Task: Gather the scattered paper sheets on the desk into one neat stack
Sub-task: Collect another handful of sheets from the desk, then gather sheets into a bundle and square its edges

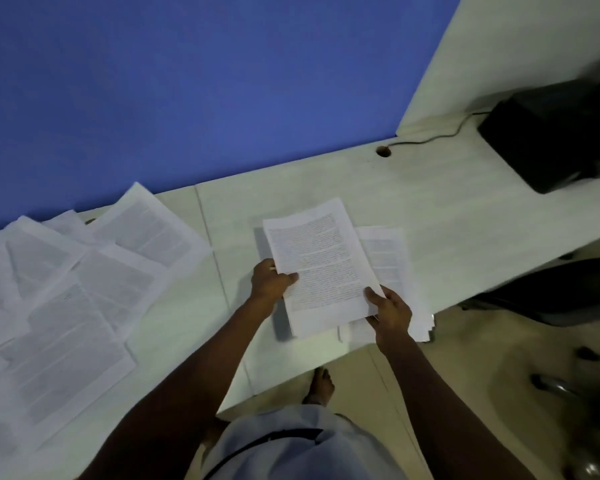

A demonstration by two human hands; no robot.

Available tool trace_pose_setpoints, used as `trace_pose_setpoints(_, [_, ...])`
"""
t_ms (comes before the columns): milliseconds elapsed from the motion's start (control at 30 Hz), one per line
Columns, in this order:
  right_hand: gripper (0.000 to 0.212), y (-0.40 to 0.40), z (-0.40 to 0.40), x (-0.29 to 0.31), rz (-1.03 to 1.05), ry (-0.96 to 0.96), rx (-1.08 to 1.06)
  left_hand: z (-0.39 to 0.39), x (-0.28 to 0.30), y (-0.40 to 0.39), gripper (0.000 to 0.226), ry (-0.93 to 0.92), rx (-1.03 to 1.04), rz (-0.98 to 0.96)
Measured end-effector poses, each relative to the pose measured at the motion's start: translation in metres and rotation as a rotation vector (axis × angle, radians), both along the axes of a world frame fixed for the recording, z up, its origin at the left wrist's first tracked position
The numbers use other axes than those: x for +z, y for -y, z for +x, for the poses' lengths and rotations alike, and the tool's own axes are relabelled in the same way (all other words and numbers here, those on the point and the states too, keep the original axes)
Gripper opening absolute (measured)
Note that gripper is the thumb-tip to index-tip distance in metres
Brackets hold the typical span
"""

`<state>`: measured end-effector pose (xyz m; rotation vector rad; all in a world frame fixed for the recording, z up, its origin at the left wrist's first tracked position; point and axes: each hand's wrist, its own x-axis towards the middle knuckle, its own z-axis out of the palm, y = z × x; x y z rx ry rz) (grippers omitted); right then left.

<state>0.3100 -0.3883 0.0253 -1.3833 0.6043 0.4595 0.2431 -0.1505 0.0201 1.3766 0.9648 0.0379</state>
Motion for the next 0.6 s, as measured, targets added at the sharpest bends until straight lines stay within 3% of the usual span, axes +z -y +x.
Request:
trace_pose_setpoints(133, [0.017,0.058,0.022,-0.015,-0.179,0.029,-0.086,0.045,-0.011,0.070,0.036,-0.057,-0.165,0.119])
trace_pose_setpoints(300, [0.016,0.088,0.029,-0.031,-0.408,0.161,-0.088,0.070,-0.024,0.104,0.034,-0.149,-0.304,0.272])
trace_pose_setpoints(433, [0.031,0.091,0.027,-0.038,-0.637,0.186,-0.081,0.074,-0.026,0.112,0.044,-0.217,-0.399,0.381])
trace_pose_setpoints(500, [0.038,0.087,0.026,-0.039,-0.798,0.287,-0.083,0.071,-0.024,0.111,0.055,-0.272,-0.380,0.436])
trace_pose_setpoints(600, [0.029,0.062,0.026,-0.033,-0.762,0.381,0.031,0.058,-0.021,0.097,0.059,-0.343,-0.265,0.461])
